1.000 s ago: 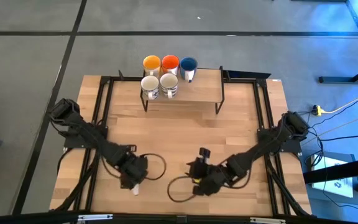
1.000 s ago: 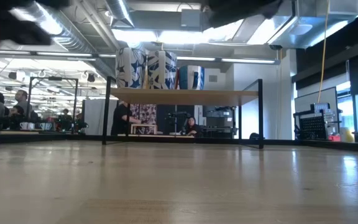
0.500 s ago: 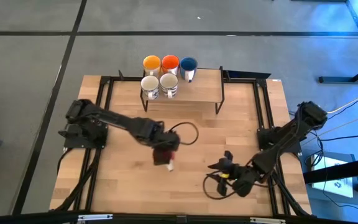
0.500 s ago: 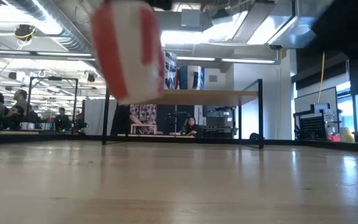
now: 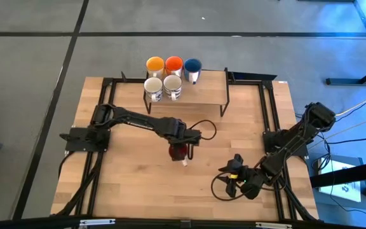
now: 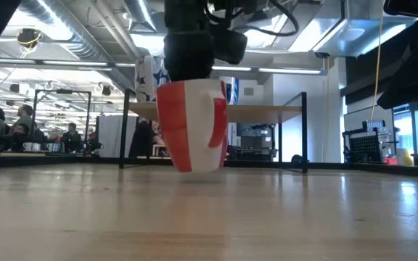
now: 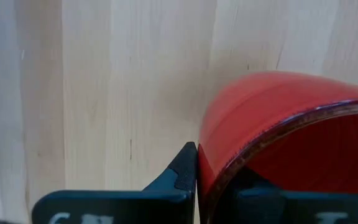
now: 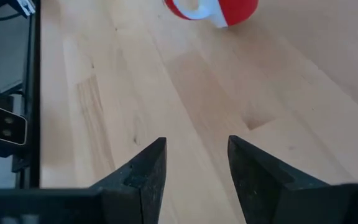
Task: Place coffee mugs
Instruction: Put the red mug on the shelf
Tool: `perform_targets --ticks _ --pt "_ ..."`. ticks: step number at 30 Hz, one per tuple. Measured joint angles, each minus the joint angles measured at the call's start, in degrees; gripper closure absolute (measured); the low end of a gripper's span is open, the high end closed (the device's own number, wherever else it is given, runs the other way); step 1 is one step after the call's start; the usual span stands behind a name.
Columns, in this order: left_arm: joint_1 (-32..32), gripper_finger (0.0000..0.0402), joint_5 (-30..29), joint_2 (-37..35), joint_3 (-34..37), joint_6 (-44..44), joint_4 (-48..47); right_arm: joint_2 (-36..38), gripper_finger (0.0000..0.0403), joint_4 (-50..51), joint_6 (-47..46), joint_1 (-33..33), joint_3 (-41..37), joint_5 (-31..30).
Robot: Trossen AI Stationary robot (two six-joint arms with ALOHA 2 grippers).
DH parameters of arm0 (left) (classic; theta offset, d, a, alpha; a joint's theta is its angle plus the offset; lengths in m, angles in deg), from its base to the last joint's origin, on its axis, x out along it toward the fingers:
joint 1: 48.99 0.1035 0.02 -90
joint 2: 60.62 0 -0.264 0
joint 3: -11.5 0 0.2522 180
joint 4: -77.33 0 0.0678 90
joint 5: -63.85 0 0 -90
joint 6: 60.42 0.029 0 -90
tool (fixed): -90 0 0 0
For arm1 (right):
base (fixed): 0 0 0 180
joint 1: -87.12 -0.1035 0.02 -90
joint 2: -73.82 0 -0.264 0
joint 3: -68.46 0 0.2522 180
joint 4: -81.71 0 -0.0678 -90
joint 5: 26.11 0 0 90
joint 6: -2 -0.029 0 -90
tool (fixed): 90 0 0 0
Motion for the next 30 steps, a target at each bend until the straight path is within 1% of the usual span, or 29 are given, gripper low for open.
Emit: perform_targets --ticks 3,6,11,15,18,21,23,26,30 --pt "0.43 0.0387 1.15 0.76 -0.02 2.17 0.33 -0.02 0.0242 0.61 0.12 0.00 0.00 0.00" --pt "0.73 0.0387 4.26 1.40 -0.04 5.40 0.69 -0.04 0.0242 0.88 0.17 0.00 0.00 -0.04" --pt "0.66 0.0386 5.00 2.68 -0.14 9.97 0.97 -0.07 0.0242 1.05 0.27 0.00 0.00 -1.04" --pt "0.94 0.0383 6.17 3.28 -0.26 11.11 1.63 -0.09 0.0242 1.44 0.27 0.00 0.00 -1.09" --pt "0.78 0.0366 5.52 3.41 -0.14 11.10 3.40 -0.11 0.0242 1.59 0.24 0.00 0.00 -1.09" --pt "0.81 0.0336 5.54 2.79 0.02 11.15 3.85 -0.11 0.0242 1.70 0.23 0.00 0.00 -1.06" --pt "0.81 0.0314 5.57 2.13 -0.09 11.37 4.30 -0.11 0.0242 1.63 0.25 0.07 0.00 0.43" --pt "0.81 0.0289 5.74 1.48 -0.78 10.94 2.37 -0.11 0.0242 0.57 0.85 0.50 0.01 1.78" --pt "0.43 0.0279 5.35 0.23 -5.89 10.28 -3.51 -0.11 0.0242 -0.41 1.33 0.87 0.02 0.46"
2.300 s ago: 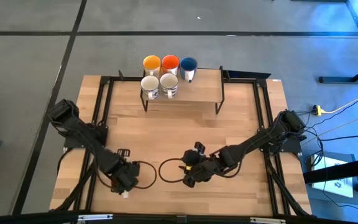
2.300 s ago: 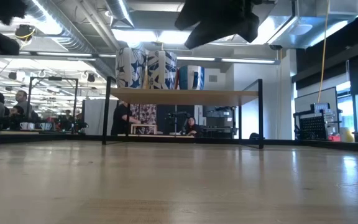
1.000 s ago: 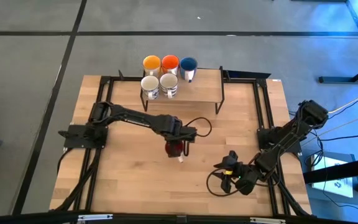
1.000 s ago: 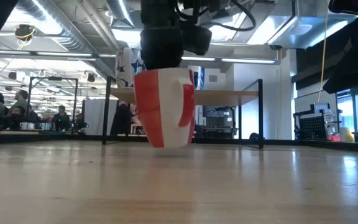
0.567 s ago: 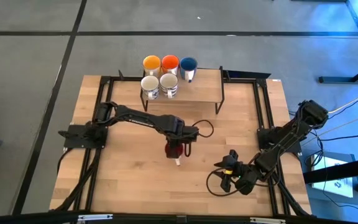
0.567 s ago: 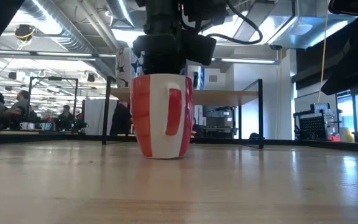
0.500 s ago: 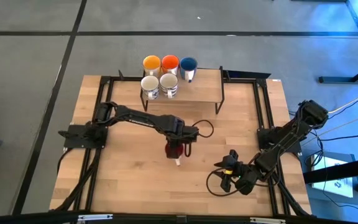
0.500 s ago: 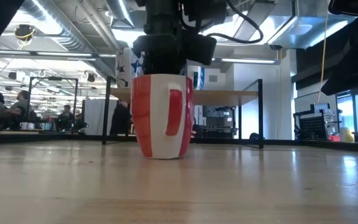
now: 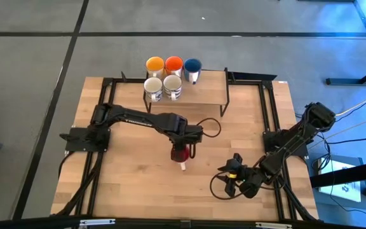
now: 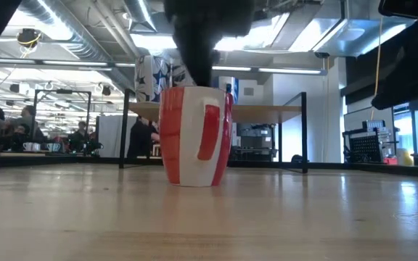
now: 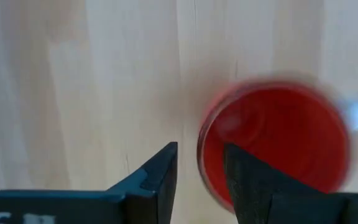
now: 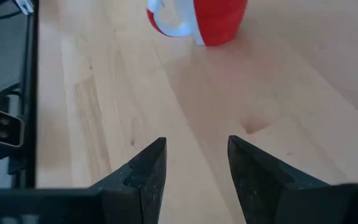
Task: Place coffee mugs
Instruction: Put the red mug on the shelf
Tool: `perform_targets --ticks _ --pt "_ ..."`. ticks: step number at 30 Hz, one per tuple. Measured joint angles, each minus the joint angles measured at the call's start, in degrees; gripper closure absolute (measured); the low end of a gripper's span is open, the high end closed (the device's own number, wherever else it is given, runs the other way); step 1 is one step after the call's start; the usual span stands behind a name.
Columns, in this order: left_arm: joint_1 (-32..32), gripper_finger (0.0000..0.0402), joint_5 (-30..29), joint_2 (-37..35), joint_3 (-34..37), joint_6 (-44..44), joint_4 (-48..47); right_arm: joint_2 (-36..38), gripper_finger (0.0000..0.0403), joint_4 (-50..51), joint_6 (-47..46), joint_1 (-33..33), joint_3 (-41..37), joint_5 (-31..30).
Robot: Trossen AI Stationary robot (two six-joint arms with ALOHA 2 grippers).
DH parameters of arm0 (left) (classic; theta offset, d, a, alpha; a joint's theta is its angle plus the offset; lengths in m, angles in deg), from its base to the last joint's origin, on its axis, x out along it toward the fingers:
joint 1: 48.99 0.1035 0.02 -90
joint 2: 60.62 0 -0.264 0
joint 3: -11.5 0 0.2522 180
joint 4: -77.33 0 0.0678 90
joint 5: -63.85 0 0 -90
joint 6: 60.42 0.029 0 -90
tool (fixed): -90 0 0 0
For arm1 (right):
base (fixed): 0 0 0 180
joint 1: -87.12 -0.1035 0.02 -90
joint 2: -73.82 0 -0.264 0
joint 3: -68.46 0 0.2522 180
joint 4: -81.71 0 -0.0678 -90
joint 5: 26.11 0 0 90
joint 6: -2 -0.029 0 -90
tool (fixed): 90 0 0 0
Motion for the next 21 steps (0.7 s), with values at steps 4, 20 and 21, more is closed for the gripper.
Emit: perform_targets --ticks 4,20,21 --pt "-1.25 0.0280 -0.38 -1.13 -6.10 -1.97 -3.66 0.00 0.0242 -2.08 6.00 2.04 -0.02 1.69" --pt "-16.89 0.0280 -13.85 -25.76 10.52 -20.54 5.74 -11.98 0.0130 -31.59 34.98 14.58 -0.11 15.49" --pt "-17.71 0.0280 -14.26 -27.68 12.96 -22.50 8.20 -13.05 0.0123 -34.04 36.53 14.56 -0.11 15.50"
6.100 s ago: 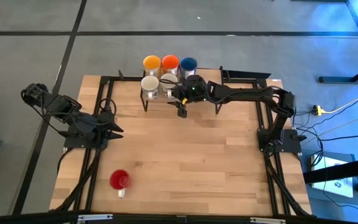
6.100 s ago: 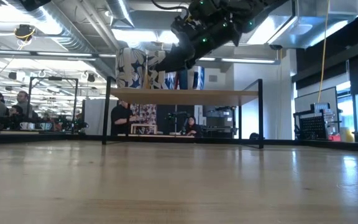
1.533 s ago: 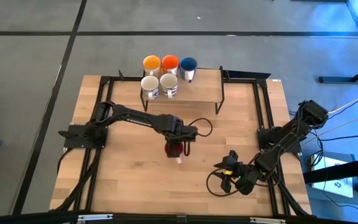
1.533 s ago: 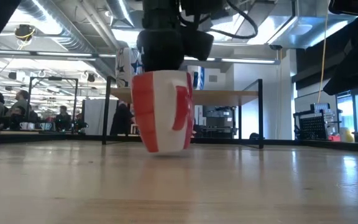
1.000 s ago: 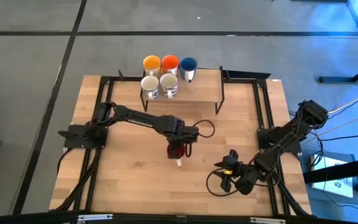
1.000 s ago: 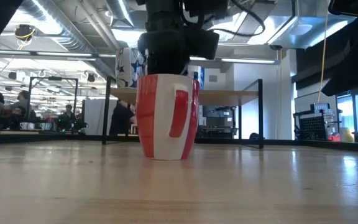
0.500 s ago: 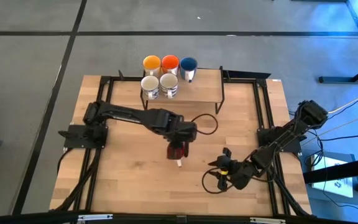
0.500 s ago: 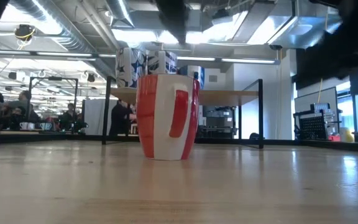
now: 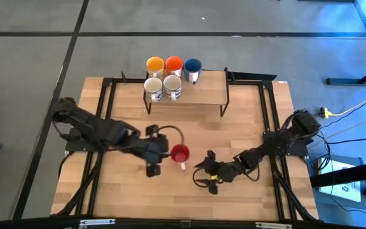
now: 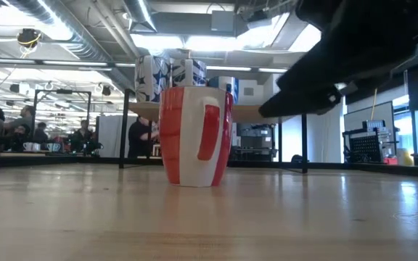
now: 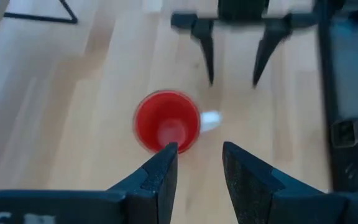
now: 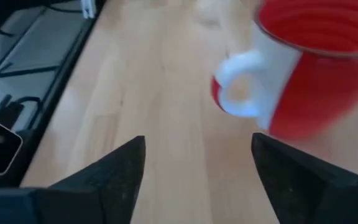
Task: Place coffee mugs
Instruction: Put the red mug on the shelf
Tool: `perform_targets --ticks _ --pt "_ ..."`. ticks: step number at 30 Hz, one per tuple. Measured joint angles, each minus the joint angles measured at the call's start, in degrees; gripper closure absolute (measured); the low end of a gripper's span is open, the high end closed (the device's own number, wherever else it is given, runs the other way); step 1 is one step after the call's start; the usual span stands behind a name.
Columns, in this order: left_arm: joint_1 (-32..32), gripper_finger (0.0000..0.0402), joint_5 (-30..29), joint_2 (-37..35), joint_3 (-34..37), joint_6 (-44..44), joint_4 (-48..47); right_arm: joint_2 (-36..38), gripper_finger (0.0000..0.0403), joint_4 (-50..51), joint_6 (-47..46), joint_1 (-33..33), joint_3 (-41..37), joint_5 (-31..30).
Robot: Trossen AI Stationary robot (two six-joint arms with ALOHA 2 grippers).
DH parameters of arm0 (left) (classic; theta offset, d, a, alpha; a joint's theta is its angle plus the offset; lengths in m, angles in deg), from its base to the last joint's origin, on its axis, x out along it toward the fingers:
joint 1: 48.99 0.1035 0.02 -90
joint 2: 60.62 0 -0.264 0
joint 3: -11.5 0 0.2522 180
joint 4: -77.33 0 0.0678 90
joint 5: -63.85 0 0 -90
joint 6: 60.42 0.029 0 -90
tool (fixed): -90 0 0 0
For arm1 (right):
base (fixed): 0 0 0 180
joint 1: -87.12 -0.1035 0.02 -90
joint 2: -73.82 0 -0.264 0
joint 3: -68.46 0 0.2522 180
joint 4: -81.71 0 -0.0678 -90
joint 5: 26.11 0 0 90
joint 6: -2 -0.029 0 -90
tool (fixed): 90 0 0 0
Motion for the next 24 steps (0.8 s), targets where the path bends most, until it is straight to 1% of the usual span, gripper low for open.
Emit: perform_targets --ticks 3,5,7,9,11,14,18,24 --pt "-3.03 0.0280 -1.96 -4.96 7.20 -6.12 3.99 -2.90 0.0112 -5.52 2.33 0.00 0.00 -0.78" --pt "-4.89 0.0280 -3.28 -7.32 11.51 -9.68 8.26 -5.16 0.0110 -10.13 3.12 0.23 0.02 -2.11" --pt "-6.35 0.0280 -4.16 -9.48 15.37 -12.74 10.07 -7.21 0.0110 -13.41 4.01 0.45 0.02 -2.47" --pt "-7.26 0.0280 -4.52 -10.64 18.36 -15.35 12.80 -9.77 0.0110 -17.74 4.53 0.90 0.22 -2.89" --pt "-8.00 0.0280 -4.56 -11.42 21.03 -17.96 12.78 -11.75 0.0110 -20.71 5.56 1.18 0.22 -3.10" --pt "-8.81 0.0280 -4.48 -11.36 23.12 -21.14 13.70 -14.75 0.0110 -23.68 6.10 1.90 0.79 -4.07" --pt "-9.74 0.0280 -3.69 -11.37 24.86 -23.35 14.52 -18.13 0.0110 -28.62 6.87 2.75 2.04 -1.64" --pt "-9.87 0.0280 -3.68 -11.37 25.41 -24.48 14.37 -21.12 0.0110 -29.48 10.02 2.85 5.81 -1.95"
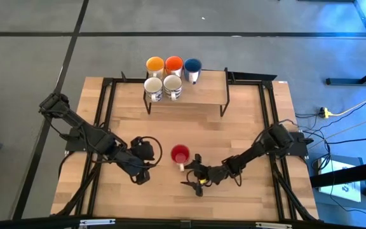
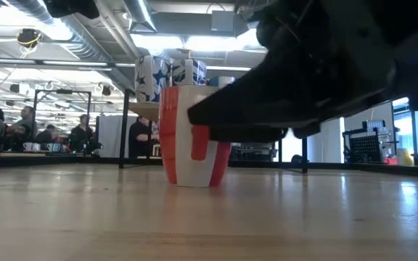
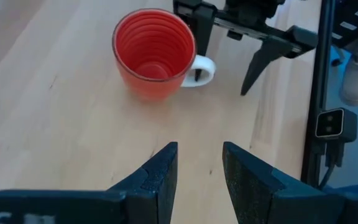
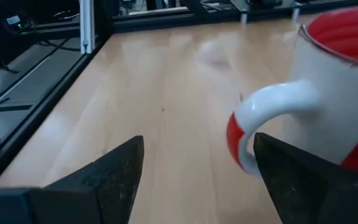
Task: Place coffee mugs
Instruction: Put the red mug on the shelf
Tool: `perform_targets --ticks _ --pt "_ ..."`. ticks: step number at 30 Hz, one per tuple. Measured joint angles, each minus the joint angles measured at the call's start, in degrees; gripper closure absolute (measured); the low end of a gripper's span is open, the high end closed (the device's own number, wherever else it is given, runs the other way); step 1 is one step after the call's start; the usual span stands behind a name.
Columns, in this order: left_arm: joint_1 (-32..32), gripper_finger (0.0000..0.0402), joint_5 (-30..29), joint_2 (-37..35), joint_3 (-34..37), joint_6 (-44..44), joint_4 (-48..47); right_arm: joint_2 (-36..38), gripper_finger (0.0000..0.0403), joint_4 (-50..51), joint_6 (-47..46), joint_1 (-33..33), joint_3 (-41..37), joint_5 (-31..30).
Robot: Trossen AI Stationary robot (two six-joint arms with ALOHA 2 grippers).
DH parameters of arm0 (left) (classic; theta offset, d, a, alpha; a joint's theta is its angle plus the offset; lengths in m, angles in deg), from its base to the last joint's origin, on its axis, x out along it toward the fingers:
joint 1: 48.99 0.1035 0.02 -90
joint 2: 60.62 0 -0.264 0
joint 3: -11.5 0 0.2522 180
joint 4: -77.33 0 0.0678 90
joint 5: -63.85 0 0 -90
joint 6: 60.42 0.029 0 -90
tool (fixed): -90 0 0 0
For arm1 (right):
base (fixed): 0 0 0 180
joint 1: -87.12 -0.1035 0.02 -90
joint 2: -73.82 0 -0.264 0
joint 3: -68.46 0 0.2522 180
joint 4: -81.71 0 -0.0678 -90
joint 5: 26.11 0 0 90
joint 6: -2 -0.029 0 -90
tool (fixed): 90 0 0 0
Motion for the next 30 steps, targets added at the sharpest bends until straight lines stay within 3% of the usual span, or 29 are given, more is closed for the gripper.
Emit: perform_targets --ticks 5,10,14,20,24,30 --pt "0.11 0.0280 -0.32 0.00 0.00 0.00 0.00 -2.54 0.0119 0.08 1.52 0.65 3.23 0.48" --pt "0.15 0.0280 -0.33 0.00 0.00 -0.04 -0.01 -4.59 0.0165 0.04 1.56 1.39 5.73 -0.02" --pt "0.15 0.0280 -0.33 0.00 0.00 -0.04 -0.09 -5.12 0.0230 0.24 2.88 1.37 6.34 -0.08" --pt "0.15 0.0280 -0.33 0.00 0.00 -0.16 -0.48 -4.78 0.0374 -0.29 6.65 1.76 6.59 0.91" --pt "0.15 0.0280 -0.34 0.00 0.00 -0.12 -0.50 -2.73 0.0380 1.72 7.15 2.07 6.48 2.51" --pt "0.15 0.0280 -0.40 -3.66 0.00 1.29 -2.25 6.62 0.0385 11.69 8.87 3.79 6.20 5.74"
